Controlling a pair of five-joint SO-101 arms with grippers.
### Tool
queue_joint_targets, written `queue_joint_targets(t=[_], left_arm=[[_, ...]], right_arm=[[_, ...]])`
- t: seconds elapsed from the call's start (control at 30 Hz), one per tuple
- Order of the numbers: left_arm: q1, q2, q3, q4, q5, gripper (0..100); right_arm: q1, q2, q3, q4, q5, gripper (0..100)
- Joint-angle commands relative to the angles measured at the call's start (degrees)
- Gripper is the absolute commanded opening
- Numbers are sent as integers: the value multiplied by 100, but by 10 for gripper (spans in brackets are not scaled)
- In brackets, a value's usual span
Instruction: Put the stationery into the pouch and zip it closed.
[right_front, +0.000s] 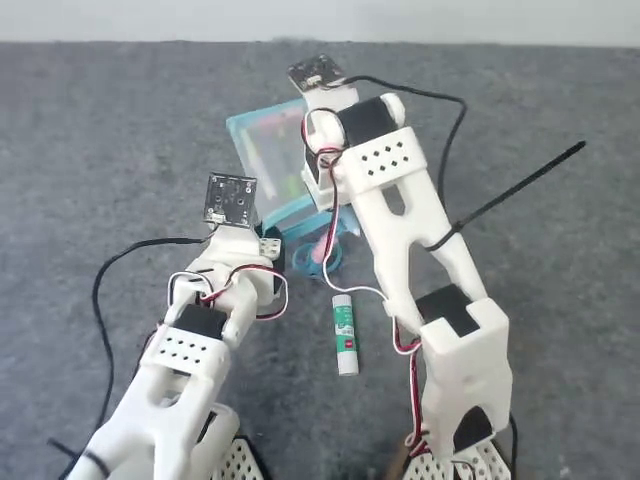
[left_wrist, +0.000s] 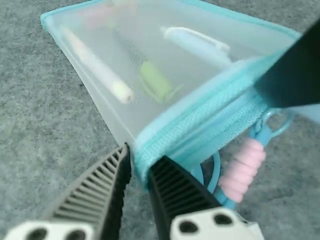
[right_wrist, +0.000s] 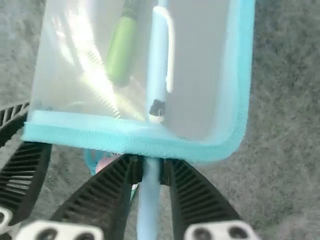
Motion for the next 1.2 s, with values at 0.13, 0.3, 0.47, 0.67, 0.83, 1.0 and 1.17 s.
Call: queue_joint_targets(t=[0.13, 0.3, 0.47, 0.67, 0.83, 1.0, 1.17], left_arm=[[149, -70, -66, -114, -88, 11], [53, -70, -75, -114, -79, 11], [-466, -53, -119, -378, -44, 11], [-958, -79, -242, -413, -35, 11], [-457, -26, -523, 185, -79, 11], [-958, -193, -840, 536, -352, 11], [-1916, -53, -1077, 571, 378, 11]], right_arm=[[-189, -796, -334, 198, 132, 217], [-84, -1815, 369, 224, 132, 198], [-75, -2914, 2154, 110, 457, 199], [75, -4242, 5213, -1279, 519, 199], [84, -4699, 7086, -2299, 536, 199], [66, -4725, 7727, -2624, 527, 198], [-347, -4769, 8202, -2862, 484, 198]])
